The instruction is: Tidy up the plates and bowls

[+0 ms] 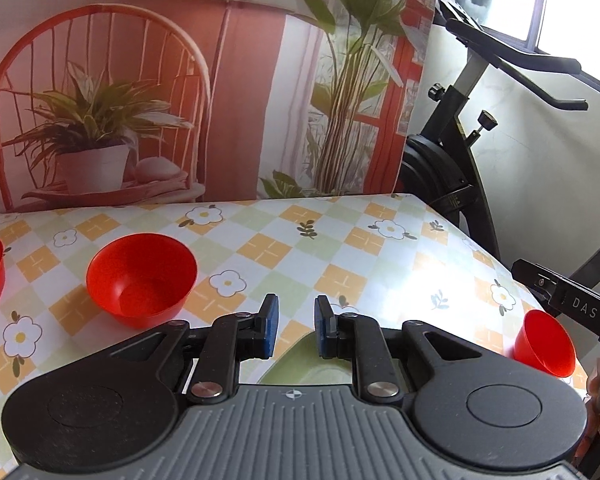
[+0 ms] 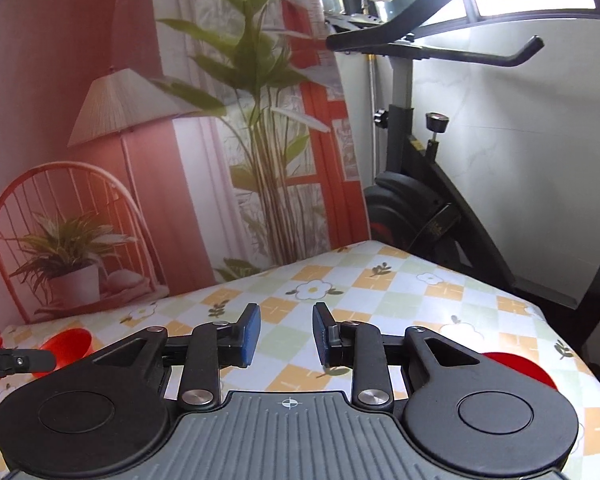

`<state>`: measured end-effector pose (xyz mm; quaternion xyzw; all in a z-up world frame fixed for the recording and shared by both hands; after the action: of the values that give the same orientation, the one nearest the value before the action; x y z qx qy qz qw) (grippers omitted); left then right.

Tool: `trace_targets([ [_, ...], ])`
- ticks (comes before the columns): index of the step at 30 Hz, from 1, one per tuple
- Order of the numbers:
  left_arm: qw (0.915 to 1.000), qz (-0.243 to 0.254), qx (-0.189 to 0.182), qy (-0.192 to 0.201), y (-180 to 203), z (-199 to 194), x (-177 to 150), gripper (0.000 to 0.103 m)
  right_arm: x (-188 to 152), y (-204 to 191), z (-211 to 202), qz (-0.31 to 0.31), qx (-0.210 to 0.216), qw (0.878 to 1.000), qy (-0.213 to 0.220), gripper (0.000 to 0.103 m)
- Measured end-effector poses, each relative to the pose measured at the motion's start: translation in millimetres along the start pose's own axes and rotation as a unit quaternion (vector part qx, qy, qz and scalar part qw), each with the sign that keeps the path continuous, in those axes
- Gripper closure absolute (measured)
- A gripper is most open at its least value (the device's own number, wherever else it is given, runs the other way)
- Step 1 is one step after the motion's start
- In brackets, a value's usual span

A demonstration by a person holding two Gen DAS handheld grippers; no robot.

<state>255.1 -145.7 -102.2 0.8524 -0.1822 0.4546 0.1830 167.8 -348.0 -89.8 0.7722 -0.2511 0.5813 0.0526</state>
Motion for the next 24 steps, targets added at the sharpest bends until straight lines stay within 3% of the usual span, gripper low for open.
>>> trace_targets([
  [8, 0.9969, 0.059, -0.049, -0.018, 51, 23, 2, 0.083, -11, 39, -7, 0.038, -0.053, 0.998, 0.002, 0.076],
  [14, 0.9894, 0.110, -0.091, -0.028, 97, 40, -8, 0.083, -24, 65, -15, 0.054, -0.103, 0.993, 0.005, 0.076],
  [24, 0.9794, 0.114, -0.154, -0.064, 147, 75, -18, 0.083, -49, 133, -23, 0.136, -0.221, 0.966, -0.006, 0.075],
])
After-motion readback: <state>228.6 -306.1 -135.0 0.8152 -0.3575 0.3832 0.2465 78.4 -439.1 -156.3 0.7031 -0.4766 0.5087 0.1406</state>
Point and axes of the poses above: each gripper's, at about its wrist camera, not at the fingertips, and z roughly the way its jaws point, y to its right, x to its top, the point moved 1 cm from there along z, roughly the way its jaws point, and after that the axes turned 6 degrees about y, right-handed, at the moved point
